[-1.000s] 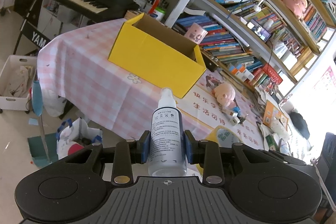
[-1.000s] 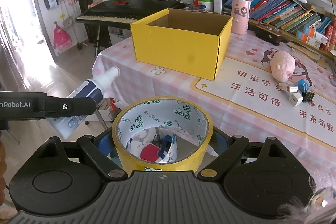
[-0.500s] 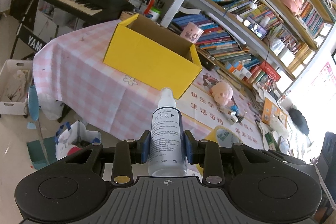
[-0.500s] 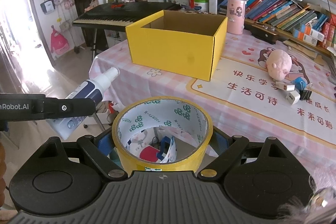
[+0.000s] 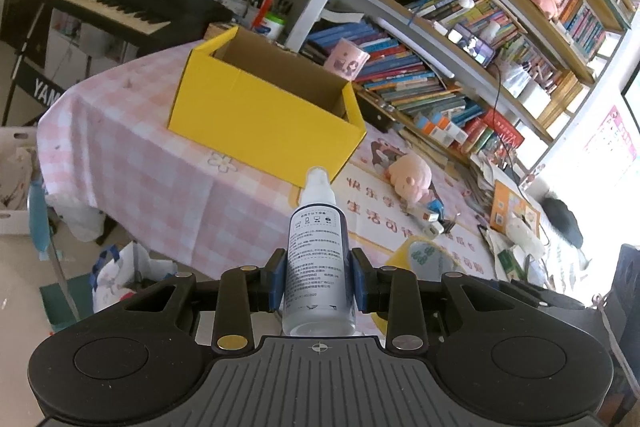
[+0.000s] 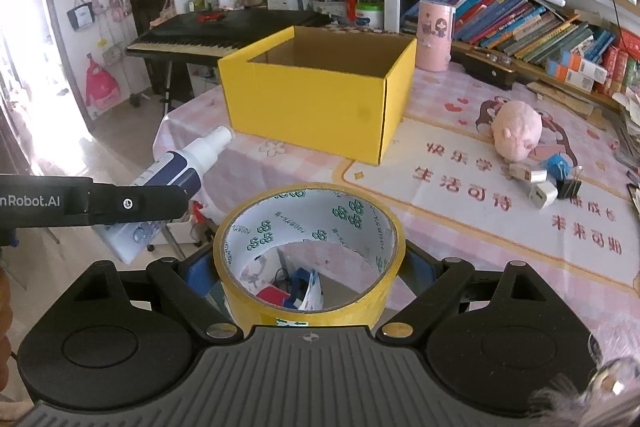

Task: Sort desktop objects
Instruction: 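Lower both into the yellow box, opening the left tool while the right tool releases the tape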

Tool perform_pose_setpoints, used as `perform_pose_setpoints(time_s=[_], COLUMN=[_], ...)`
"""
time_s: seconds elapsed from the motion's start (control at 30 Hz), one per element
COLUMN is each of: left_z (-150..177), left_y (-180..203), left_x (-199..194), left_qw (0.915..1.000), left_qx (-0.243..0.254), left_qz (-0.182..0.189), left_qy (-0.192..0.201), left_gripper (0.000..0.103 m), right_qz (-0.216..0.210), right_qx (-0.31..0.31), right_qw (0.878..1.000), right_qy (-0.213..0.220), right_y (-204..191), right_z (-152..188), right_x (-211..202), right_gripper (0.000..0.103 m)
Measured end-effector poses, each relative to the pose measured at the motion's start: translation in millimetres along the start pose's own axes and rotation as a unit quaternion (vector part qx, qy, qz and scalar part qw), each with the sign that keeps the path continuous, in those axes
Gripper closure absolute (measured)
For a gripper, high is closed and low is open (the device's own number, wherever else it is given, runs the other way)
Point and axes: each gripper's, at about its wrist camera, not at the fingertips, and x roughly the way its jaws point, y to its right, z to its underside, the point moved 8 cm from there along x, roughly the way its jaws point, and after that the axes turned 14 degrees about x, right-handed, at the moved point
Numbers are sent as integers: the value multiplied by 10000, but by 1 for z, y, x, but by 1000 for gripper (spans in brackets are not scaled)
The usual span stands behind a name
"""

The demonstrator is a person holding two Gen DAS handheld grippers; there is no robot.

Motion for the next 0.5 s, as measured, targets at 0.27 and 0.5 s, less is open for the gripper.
perform_pose_setpoints(time_s=[0.27,0.5], left_z=[-31,-86], left_y=[1,5], left_x=[18,43], left_qw=[9997,9974], left_qx=[217,505], left_qz=[-89,-127], left_qy=[113,496], left_gripper=[72,72], right_qz=[-135,-295], right_qx=[-127,-187], right_qw=[9995,9971], right_qy=[259,680], right_y=[2,8], right_z=[-36,-92], right_x=[13,26], right_gripper=[13,13])
